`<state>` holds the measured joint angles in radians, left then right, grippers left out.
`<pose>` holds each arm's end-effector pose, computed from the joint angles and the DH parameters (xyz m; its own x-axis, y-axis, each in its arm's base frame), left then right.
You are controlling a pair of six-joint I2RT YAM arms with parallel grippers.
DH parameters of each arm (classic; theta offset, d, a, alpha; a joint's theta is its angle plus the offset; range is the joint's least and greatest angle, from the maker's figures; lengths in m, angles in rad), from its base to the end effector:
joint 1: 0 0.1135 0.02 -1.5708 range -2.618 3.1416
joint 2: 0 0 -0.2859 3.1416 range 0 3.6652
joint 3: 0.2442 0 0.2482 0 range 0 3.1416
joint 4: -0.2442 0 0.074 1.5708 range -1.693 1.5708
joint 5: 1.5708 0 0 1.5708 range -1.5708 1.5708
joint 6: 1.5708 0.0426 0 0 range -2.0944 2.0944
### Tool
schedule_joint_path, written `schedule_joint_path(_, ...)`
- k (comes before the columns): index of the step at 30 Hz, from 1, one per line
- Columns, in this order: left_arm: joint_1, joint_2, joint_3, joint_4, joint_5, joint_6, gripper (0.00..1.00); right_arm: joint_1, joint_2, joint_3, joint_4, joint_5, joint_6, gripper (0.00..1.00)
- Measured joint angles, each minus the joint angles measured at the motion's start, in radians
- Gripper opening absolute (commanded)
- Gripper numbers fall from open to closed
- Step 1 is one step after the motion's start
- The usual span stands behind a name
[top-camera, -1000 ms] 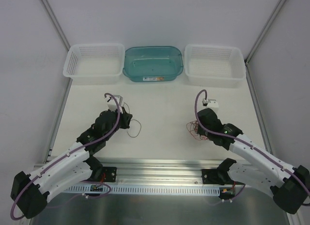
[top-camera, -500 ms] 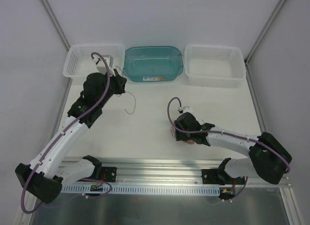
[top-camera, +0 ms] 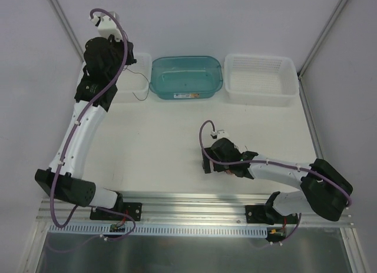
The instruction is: Untangle the cables
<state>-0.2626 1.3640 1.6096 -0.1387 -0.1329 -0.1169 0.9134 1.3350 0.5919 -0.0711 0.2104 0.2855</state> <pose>0.2872 -0.0714 0.5225 0.0872 -0.1431 -0.9859 0.1412 0.9814 -0.1300 0.1601 0.1929 0.1886 -0.6197 -0.3520 -0.7014 -0.5336 0.8444 0.0476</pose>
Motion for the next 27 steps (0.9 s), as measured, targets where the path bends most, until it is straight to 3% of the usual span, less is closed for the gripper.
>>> schedule_joint_path(6, 0.111, 0.211, 0.164, 0.048, 0.023, 0.034, 0.0, 0.025, -0.086, 0.0, -0.028, 0.001, -0.006, 0.97)
schedule_joint_path(17, 0.261, 0.591, 0.335, 0.158, 0.06, 0.043, 0.01, 0.071, -0.221, 0.011, -0.13, 0.003, -0.009, 0.97)
schedule_joint_path(21, 0.317, 0.7, 0.386, 0.187, 0.098, 0.005, 0.17, 0.08, -0.306, 0.042, -0.206, 0.016, -0.011, 0.97)
schedule_joint_path(24, 0.349, 0.763, 0.393, 0.194, 0.126, -0.009, 0.44, 0.08, -0.383, 0.087, -0.262, 0.04, -0.018, 0.97)
schedule_joint_path(27, 0.362, 0.793, 0.38, 0.192, 0.151, -0.027, 0.6, 0.08, -0.446, 0.121, -0.294, 0.065, -0.023, 0.97)
